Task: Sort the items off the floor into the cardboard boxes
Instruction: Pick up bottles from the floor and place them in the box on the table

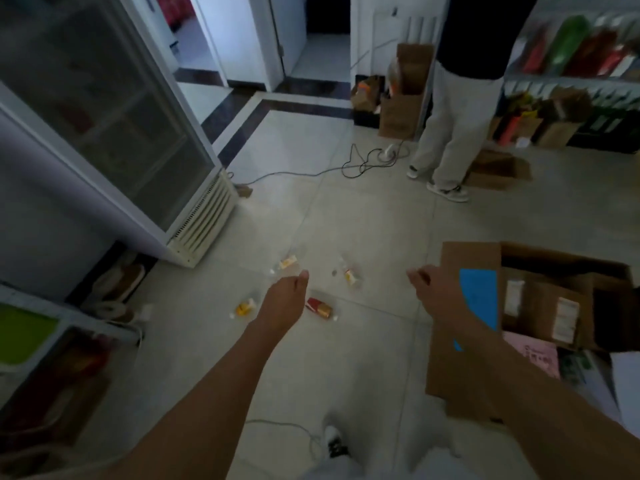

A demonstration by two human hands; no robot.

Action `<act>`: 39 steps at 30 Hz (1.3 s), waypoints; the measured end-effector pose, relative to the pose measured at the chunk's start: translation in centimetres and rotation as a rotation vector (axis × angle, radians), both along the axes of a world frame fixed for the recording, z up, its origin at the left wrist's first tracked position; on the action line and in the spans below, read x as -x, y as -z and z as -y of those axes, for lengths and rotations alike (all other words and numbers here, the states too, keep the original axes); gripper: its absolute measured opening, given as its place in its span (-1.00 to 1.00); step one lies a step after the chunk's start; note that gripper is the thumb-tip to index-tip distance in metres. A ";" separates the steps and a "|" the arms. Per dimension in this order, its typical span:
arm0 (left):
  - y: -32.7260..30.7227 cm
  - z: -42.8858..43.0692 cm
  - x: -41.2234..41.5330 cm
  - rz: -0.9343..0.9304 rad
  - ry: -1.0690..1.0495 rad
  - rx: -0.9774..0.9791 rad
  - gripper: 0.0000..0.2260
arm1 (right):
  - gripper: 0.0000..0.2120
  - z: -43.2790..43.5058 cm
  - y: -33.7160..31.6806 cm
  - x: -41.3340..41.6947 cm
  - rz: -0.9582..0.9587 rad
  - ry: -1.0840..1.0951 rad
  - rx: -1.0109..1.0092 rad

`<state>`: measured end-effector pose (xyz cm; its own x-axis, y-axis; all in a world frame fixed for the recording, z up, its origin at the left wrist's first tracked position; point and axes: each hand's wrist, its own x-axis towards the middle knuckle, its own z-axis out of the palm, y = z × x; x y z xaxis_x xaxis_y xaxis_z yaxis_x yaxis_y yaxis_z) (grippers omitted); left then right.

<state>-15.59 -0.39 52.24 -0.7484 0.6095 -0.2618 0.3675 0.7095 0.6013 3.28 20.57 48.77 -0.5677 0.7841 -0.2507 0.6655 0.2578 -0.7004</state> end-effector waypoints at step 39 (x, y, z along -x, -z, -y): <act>46.2 -5.2 23.3 0.634 -0.563 -0.074 -0.79 | -0.56 -4.7 46.2 32.4 0.436 -0.538 0.031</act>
